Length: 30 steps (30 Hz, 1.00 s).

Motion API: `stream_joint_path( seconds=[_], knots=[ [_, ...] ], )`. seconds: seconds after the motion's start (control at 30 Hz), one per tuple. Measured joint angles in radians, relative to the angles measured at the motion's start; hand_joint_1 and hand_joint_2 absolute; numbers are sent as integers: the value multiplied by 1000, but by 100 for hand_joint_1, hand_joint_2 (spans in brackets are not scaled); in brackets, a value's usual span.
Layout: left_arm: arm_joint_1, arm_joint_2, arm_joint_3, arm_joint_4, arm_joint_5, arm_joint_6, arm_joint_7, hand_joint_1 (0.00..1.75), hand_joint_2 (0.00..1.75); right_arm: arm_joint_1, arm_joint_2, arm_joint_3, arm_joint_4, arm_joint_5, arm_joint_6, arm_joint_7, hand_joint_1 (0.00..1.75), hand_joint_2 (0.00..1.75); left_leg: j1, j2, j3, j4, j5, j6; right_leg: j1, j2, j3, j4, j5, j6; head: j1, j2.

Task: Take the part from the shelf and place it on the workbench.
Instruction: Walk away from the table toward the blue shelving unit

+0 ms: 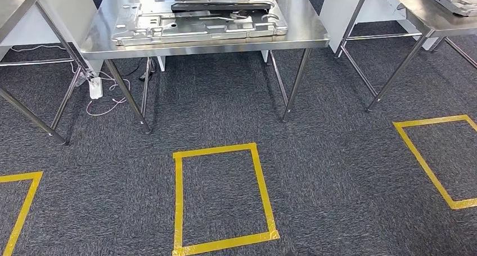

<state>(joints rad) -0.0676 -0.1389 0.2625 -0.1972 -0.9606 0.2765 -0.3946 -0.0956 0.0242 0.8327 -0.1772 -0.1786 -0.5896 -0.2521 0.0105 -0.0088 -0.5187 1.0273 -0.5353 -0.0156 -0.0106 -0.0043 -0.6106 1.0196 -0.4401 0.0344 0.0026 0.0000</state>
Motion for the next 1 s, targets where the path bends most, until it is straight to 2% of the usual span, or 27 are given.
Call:
stream_joint_path(
  seconds=[0.03, 0.17, 0.23, 0.3, 0.37, 0.43, 0.47, 0.5, 0.57, 0.73, 0.83, 1.0],
  knots=[
    [0, 0, 0, 0, 0, 8, -2, 0, 0, -1, 1, 1, 0, 6, -24, -12, 0, 175, 0, 0, 0, 0, 0, 0, 0, 0, 0, 0, 0, 0, 0, 0],
    [0, 0, 0, 0, 0, 51, -20, 0, 175, -17, 5, -3, 1, 67, -93, -72, 0, 175, 0, 0, 0, 0, 0, 0, 0, 0, 0, 0, 0, 0, 0, 0],
    [0, -1, 0, 0, -3, 98, -45, 0, 175, -19, 10, -41, -17, 209, -102, -75, 0, 175, 0, 0, 0, 0, 0, 0, 0, 0, 0, 1, 0, 0, 0, 0],
    [0, -2, 0, 0, -8, 176, -87, 0, 175, 4, 31, -149, -82, 504, -104, -77, 0, 175, 2, -1, -1, 0, 1, -1, 2, 0, -1, 1, 0, 0, 2, 0],
    [0, -6, 0, 0, -8, 252, -137, 0, 175, 35, 63, -336, -162, 931, -105, -119, 0, 175, 3, 1, -2, 0, 1, -1, 3, 1, -2, 1, 1, 0, 6, 0],
    [-3, -12, 0, -1, 0, 303, -179, 0, 175, 57, 100, -581, -227, 1395, -105, -173, 0, 175, 2, 1, -4, 0, 1, -1, 2, 1, -4, 2, 1, -1, 2, 0],
    [-4, -16, 0, -1, 4, 318, -192, 0, 175, 65, 120, -704, -254, 1540, -105, -193, 0, 175, 2, -1, -5, 0, 2, -1, 2, 0, -5, 2, 1, -1, -1, 0],
    [-4, -19, 0, -2, 8, 329, -200, 0, 175, 69, 136, -815, -278, 1629, -105, -208, 0, 175, 1, -2, -6, 0, 2, -1, 2, -2, -6, 2, 1, -1, -3, 0],
    [-5, -23, 0, -2, 11, 332, -198, 0, 175, 71, 154, -980, -306, 1623, -105, -220, 0, 175, 1, -1, -7, 0, 4, -2, 2, -2, -7, 2, 2, -1, -1, 0],
    [-9, -31, 0, -2, 4, 270, -122, 0, 175, 50, 177, -1241, -264, 1530, -105, -172, 0, 175, 0, 0, -7, 0, 4, -2, 1, 0, -7, 2, 3, -1, 2, 0],
    [-9, -31, 0, -1, 2, 241, -100, 0, 175, 39, 179, -1329, -224, 1534, -105, -141, 0, 175, 0, 0, -7, 0, 4, -2, 1, 0, -8, 2, 3, -1, 0, 0],
    [-7, -30, 0, -1, 3, 226, -95, 0, 175, 29, 177, -1405, -165, 1538, -105, -132, 0, 175, 1, 0, -7, 0, 4, -2, 1, 0, -8, 2, 3, -1, -1, 0]
  ],
)
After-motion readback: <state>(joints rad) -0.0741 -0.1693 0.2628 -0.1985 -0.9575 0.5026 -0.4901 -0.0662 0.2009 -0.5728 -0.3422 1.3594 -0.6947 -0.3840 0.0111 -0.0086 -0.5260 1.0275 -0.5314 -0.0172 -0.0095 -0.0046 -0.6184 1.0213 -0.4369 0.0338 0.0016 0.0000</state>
